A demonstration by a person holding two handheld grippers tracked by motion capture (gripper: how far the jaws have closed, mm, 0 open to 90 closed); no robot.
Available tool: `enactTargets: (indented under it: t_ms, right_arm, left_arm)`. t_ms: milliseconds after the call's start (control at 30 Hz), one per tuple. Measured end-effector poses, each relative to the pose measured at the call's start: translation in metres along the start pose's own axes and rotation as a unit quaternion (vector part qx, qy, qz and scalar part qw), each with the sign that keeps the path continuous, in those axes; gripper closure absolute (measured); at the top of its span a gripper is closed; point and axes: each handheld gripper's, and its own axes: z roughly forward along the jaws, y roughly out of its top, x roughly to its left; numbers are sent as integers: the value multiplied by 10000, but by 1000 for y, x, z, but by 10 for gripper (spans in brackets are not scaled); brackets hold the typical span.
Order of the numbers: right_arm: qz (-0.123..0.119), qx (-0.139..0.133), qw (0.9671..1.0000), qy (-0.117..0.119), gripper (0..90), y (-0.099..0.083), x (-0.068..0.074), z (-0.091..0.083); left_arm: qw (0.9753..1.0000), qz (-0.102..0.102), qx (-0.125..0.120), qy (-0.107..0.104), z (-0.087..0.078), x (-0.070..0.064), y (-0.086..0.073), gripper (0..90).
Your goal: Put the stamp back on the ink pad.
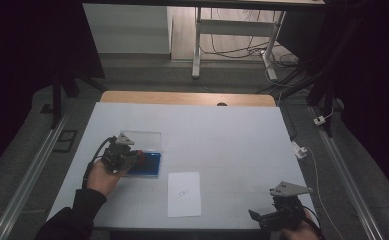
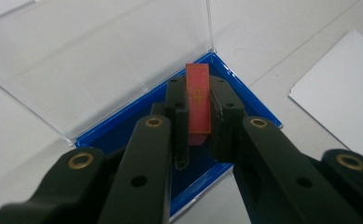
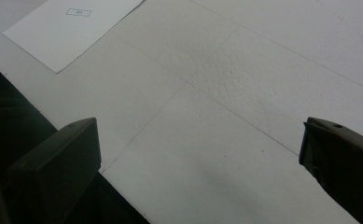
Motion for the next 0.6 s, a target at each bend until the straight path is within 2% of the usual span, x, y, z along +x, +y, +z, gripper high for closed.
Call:
enactTargets:
  t_ms: [600]
  right_arm:
    - [-11, 8, 10000, 7, 0, 0, 0, 0]
  left_arm:
    - [9993, 3, 375, 68, 16, 4, -4, 790]
